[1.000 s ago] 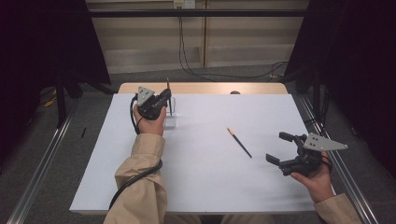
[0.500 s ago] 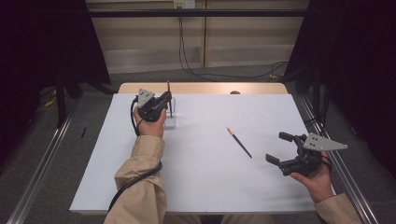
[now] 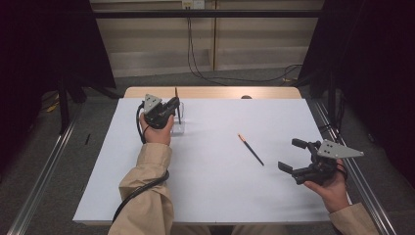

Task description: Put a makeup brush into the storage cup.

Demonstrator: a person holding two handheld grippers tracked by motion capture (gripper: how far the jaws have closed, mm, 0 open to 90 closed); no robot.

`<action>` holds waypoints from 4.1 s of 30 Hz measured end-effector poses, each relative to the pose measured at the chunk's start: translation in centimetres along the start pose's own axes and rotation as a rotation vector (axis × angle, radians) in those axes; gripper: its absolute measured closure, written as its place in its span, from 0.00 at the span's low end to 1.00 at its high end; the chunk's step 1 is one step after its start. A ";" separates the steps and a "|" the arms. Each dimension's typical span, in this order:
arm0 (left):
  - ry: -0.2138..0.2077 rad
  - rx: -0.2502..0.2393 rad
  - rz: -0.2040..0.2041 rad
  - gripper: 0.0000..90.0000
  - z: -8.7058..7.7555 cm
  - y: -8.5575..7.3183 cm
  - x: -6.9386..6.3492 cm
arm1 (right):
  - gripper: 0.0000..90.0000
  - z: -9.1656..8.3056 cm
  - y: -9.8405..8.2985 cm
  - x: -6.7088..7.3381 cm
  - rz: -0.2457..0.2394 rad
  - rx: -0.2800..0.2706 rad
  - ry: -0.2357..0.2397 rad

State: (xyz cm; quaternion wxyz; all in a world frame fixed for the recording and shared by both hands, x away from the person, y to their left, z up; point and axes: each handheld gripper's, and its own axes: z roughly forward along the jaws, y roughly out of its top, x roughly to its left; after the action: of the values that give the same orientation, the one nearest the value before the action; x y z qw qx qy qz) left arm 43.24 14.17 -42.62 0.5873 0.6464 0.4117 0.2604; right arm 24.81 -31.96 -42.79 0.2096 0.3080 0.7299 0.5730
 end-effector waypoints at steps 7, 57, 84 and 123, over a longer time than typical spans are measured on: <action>-0.033 -0.010 -0.015 0.67 0.2 0.1 0.0 | 0.01 0.0 0.0 0.0 0.000 0.000 0.003; -0.284 -0.027 0.062 0.00 -3.0 0.6 -1.4 | 0.01 0.1 0.0 0.1 -0.005 0.002 0.003; -0.407 -0.011 0.129 0.00 -6.8 -0.1 -1.5 | 0.01 0.3 0.0 0.1 -0.003 0.004 0.002; -0.429 -0.002 0.151 0.00 -11.7 -1.6 0.2 | 0.01 0.4 -0.1 0.3 -0.004 0.011 0.002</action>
State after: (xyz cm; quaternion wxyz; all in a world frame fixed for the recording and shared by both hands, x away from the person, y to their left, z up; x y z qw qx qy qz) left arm 33.38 20.64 -42.12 0.6410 0.7153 0.2274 0.1606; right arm 24.90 -31.48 -42.94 0.2081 0.3072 0.7338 0.5691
